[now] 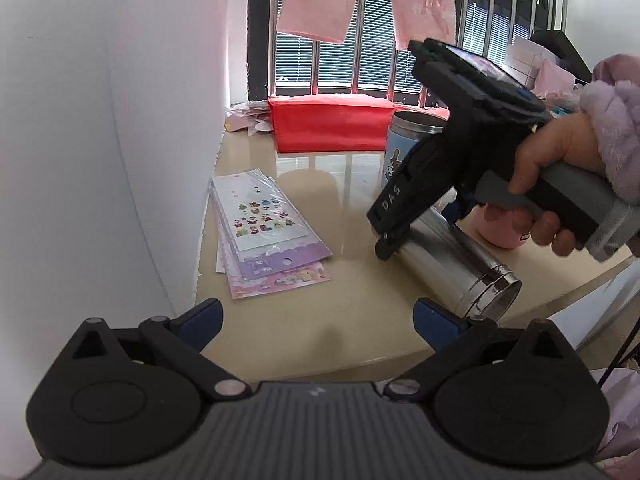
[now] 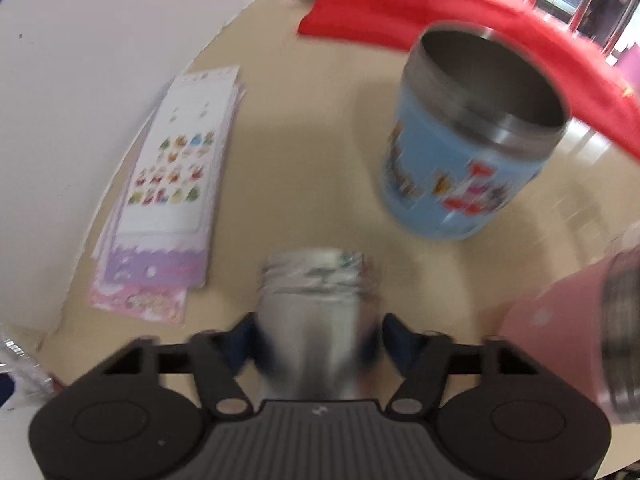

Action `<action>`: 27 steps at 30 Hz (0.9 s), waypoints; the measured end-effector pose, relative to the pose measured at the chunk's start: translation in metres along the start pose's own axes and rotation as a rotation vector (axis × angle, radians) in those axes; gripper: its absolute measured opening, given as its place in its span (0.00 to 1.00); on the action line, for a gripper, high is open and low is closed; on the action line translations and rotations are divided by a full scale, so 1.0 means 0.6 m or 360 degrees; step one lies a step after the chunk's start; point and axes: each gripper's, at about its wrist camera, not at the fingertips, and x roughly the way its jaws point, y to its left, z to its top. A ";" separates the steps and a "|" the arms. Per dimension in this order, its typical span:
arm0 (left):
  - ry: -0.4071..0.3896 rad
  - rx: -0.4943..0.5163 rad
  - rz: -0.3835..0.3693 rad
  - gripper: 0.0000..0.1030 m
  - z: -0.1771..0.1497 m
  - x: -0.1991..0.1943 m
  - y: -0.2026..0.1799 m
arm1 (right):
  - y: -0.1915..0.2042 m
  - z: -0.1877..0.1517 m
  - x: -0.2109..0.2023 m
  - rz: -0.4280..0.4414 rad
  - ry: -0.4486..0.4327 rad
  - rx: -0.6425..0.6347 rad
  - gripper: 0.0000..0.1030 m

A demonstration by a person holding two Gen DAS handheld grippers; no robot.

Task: Flip cup upright
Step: 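Lift the thermos with the right tool and rotate it open end up, then set the thermos upright beside the blue cup and open the right tool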

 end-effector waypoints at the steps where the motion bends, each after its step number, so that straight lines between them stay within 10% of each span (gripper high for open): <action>1: -0.0001 0.0001 -0.0001 1.00 -0.001 -0.001 -0.001 | 0.001 -0.005 -0.001 0.0011 -0.0016 -0.0017 0.60; 7: 0.0002 -0.0005 0.0007 1.00 0.000 -0.003 -0.001 | -0.016 -0.046 -0.046 0.0100 -0.0274 -0.0068 0.60; 18: -0.0005 0.0006 0.0009 1.00 0.015 0.013 -0.014 | -0.034 -0.185 -0.164 0.0268 -0.1177 -0.0282 0.60; 27: 0.0026 -0.0013 0.0054 1.00 0.024 0.031 -0.027 | -0.027 -0.167 -0.159 0.0159 -0.1561 -0.0368 0.60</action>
